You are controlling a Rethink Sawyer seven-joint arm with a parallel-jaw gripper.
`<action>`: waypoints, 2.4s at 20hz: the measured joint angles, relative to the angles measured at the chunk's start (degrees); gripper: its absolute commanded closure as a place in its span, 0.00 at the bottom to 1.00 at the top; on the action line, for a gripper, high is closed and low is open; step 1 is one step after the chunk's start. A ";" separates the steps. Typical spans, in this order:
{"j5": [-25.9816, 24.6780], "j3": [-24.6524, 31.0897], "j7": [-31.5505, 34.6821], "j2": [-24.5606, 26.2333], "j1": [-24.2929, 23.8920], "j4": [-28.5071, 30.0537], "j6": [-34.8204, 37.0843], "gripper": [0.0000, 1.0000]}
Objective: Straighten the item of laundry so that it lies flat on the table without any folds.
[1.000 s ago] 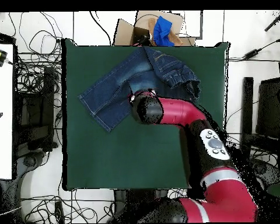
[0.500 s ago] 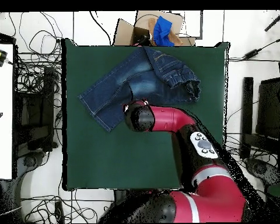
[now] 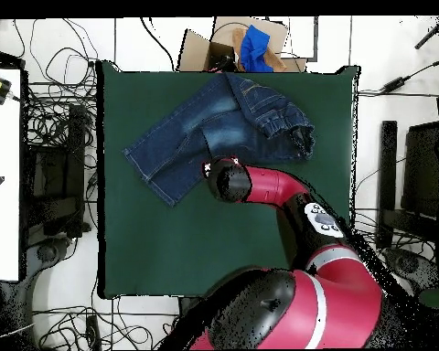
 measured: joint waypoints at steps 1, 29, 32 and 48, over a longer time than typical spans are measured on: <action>-0.01 -0.03 0.00 -0.01 0.02 0.00 0.00 0.00; 0.00 -0.57 0.00 -0.02 -0.04 -0.53 -0.55 1.00; 0.01 -0.63 0.00 -0.15 -0.09 -0.15 -1.06 1.00; -1.54 -0.79 -0.01 -1.51 -11.83 16.27 -21.62 1.00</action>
